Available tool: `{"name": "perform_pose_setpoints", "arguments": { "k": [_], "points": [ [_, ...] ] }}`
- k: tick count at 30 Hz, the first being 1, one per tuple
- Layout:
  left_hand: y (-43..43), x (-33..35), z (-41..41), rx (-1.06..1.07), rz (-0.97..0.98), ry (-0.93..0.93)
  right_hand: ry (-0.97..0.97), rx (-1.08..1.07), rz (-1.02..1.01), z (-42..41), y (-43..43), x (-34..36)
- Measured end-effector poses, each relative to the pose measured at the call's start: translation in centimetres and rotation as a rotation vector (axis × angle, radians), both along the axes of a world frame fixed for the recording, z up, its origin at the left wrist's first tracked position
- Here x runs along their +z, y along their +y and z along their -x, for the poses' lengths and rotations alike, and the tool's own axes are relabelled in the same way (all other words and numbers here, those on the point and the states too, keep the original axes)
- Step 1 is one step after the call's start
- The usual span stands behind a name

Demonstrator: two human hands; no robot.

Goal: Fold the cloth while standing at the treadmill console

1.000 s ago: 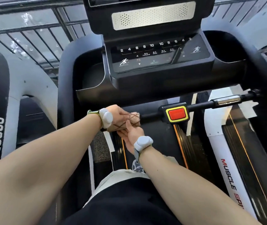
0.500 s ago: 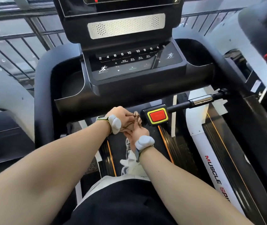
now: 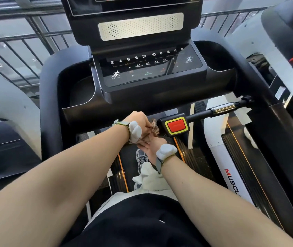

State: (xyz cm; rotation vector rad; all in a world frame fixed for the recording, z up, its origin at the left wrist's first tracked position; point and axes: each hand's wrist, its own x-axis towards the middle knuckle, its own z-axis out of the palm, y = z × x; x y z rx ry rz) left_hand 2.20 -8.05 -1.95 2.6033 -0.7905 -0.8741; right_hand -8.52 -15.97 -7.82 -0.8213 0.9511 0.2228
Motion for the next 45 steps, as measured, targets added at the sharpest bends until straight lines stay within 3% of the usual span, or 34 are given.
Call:
{"name": "perform_pose_setpoints", "arguments": {
  "k": [7, 11, 20, 24, 26, 29, 31, 36, 45],
  "points": [
    [2.2, 1.6, 0.1, -0.077, -0.139, -0.086, 0.093, 0.224, 0.133, -0.2, 1.9, 1.0],
    [4.1, 2.1, 0.1, -0.074, -0.240, -0.143, 0.127, 0.317, 0.022, 0.0, 3.3, 1.2],
    [8.0, 4.0, -1.3, -0.023, -0.364, -0.052, 0.074, 0.482, 0.028, 0.8, 7.7, 1.6],
    [9.2, 2.6, -1.0, -0.027, -0.240, 0.003, 0.103, 0.390, 0.178, -0.3, 7.8, -0.7],
    [9.0, 1.6, -0.5, -0.001, -0.164, 0.032, 0.135, 0.324, 0.252, -1.1, 6.9, -5.4],
    [8.7, 1.1, 0.1, 0.021, -0.103, 0.062, 0.101, 0.199, 0.159, -0.8, 6.8, -4.3],
    [9.1, 1.0, 0.0, 0.007, -0.150, 0.063, 0.047, 0.160, 0.091, -0.4, 7.5, -1.0],
    [12.2, 1.8, -1.0, 0.028, -0.221, 0.082, 0.005, 0.134, -0.044, -0.2, 10.0, -0.1],
    [17.8, 3.0, -0.1, -0.101, -0.581, -0.016, 0.005, 0.309, -0.082, -0.3, 16.9, 1.3]
  ]
}}
